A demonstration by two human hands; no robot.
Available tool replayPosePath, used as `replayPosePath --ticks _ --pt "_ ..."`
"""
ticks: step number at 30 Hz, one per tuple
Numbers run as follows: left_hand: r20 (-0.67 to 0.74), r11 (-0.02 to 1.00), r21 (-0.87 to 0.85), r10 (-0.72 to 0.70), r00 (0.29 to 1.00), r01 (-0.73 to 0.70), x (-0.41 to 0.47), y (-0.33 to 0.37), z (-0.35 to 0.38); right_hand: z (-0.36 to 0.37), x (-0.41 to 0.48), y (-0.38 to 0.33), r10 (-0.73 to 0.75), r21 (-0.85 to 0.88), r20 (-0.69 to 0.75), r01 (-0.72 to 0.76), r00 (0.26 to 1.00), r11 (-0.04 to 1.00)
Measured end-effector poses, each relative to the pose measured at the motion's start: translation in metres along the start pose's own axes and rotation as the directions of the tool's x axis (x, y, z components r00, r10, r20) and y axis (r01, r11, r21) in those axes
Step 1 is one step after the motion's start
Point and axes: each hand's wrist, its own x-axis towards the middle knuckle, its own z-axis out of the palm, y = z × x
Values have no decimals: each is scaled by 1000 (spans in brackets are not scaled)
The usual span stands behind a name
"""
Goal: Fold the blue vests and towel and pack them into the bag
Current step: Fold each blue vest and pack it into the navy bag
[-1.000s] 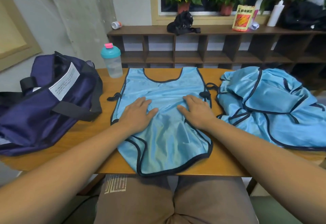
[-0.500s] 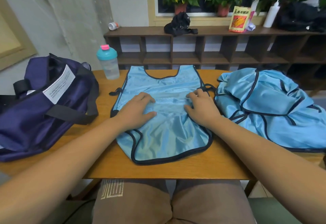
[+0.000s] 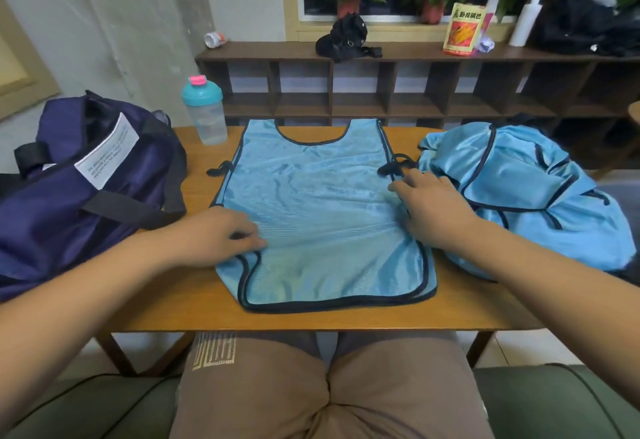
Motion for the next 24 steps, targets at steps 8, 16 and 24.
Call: replayPosePath --ticks 8,16,24 --pt "67 975 -154 -152 986 161 -35 -12 -10 5 -24 -14 -36 43 -181 45 983 998" --pt "-195 991 78 -90 977 107 -35 4 -7 18 -49 -63 -174 404 -129 212 976 890" --pt "-186 998 16 -59 981 63 -23 2 59 34 -59 -70 -156 437 3 139 988 889"
